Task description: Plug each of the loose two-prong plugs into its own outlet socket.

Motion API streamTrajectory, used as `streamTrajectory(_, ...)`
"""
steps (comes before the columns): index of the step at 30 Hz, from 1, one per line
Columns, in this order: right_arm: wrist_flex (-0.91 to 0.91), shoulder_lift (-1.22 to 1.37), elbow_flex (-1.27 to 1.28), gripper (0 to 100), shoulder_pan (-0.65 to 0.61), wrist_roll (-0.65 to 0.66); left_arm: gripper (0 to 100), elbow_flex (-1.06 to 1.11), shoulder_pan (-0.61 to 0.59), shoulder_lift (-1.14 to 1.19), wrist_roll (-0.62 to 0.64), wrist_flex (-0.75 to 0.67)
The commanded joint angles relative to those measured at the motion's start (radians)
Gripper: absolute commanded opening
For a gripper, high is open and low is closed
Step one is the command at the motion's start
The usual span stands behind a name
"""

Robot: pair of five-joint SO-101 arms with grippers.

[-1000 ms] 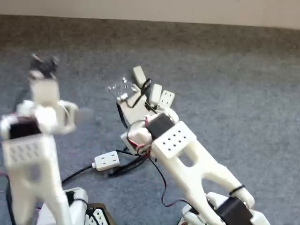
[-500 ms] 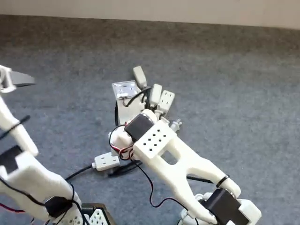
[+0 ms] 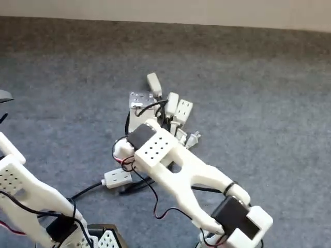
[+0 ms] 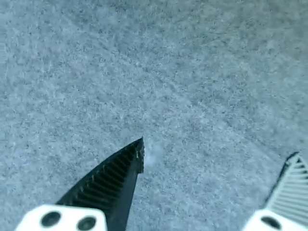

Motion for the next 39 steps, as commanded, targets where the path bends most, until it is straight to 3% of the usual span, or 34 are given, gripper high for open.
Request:
streamTrajectory(1,0.042,-0.002,-0.102,0.7,-0.016,-0.014,42,-0.070,-0.010,0.018,-0.003,-0.005)
streamTrajectory(8,0.120,0.002,-0.208,0.8,-0.016,-0.014,42,-0.108,-0.015,0.064,-0.003,-0.005)
streamTrajectory(14,0.120,0.005,-0.179,0.9,-0.018,-0.014,42,-0.120,-0.015,0.065,-0.003,-0.005)
streamTrajectory(20,0.113,0.005,-0.130,0.9,-0.101,-0.011,42,-0.120,-0.015,0.065,-0.002,-0.005)
streamTrajectory(39,0.113,0.008,-0.117,0.9,-0.084,-0.005,42,-0.122,-0.016,0.064,-0.003,-0.006)
